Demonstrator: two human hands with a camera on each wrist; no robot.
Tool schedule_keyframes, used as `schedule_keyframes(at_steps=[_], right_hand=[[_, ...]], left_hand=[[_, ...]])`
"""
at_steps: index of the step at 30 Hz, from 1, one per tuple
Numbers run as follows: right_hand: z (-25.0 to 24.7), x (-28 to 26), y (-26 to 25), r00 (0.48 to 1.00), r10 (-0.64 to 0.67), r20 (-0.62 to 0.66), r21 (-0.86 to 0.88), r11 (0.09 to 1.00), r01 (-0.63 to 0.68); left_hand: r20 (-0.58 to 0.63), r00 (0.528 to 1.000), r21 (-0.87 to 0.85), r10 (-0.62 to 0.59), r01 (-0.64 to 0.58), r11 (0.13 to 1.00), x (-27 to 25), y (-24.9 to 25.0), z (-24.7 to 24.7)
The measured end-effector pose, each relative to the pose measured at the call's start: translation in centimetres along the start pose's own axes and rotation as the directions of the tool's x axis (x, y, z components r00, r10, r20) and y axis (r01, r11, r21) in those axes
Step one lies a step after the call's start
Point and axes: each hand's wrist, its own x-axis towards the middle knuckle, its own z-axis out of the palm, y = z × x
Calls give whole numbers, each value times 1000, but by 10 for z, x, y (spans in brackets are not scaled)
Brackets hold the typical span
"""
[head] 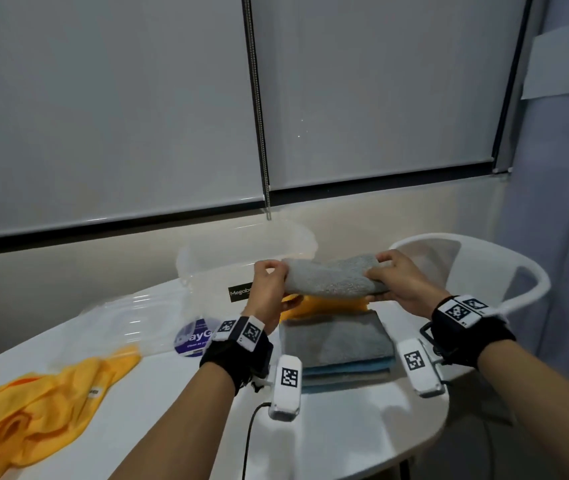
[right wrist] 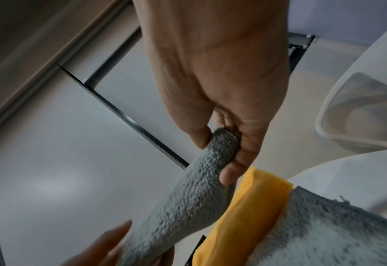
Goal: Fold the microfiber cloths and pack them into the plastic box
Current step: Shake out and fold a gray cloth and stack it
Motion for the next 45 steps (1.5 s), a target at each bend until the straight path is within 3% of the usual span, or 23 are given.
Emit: schedule_keyframes(at_steps=[3, 9, 11, 15, 19, 22, 25, 28, 30, 32, 34, 39, 42, 45], right_hand=[[5, 16, 8, 996, -32, -82, -59, 998, 28], [13, 38, 24, 979, -155, -129, -214, 969, 125], [16, 44, 33, 975, -192, -109, -276, 948, 156], [24, 56, 50, 981, -183, -66, -476, 870, 130], [28, 54, 39, 989, -139, -39, -574, 814, 92], [22, 49, 21, 980, -199, -13, -647, 749, 144], [18, 40, 5, 907, -420, -19, -709, 646, 284], [23, 33, -6, 869, -488, 89, -710, 581, 399], [28, 34, -4, 896, -396, 201, -705, 576, 413], [31, 38, 7, 919, -284, 274, -743, 544, 390], [33, 44, 19, 940, -209, 271, -775, 531, 342], [38, 57, 29, 967, -64, 246, -804, 543, 241], [41, 59, 29, 970, -6, 243, -825, 525, 209], [41, 56, 17, 968, 23, 251, -833, 515, 204]], left_hand=[[75, 996, 68, 52, -57, 996, 7, -4, 3], [-59, 952, 369, 299, -258, 893, 22, -44, -4], [-65, 955, 466, 288, -227, 855, 25, -54, -10], [-37, 988, 628, 148, -92, 772, 31, -62, -17], [11, 987, 761, 163, -114, 639, 34, -55, -16], [97, 947, 888, 307, -222, 404, 27, -45, -10], [312, 825, 847, 472, -466, 254, 19, -32, 2], [537, 773, 785, 338, -604, 136, 23, -27, 16], [564, 809, 808, 164, -582, 94, 29, -29, 21], [498, 864, 855, 72, -504, 127, 35, -32, 18], [455, 890, 878, 20, -452, 158, 40, -33, 13], [423, 902, 885, -88, -390, 254, 53, -31, 5], [432, 895, 884, -111, -395, 250, 54, -34, 6], [442, 892, 863, -92, -395, 315, 49, -29, 6]])
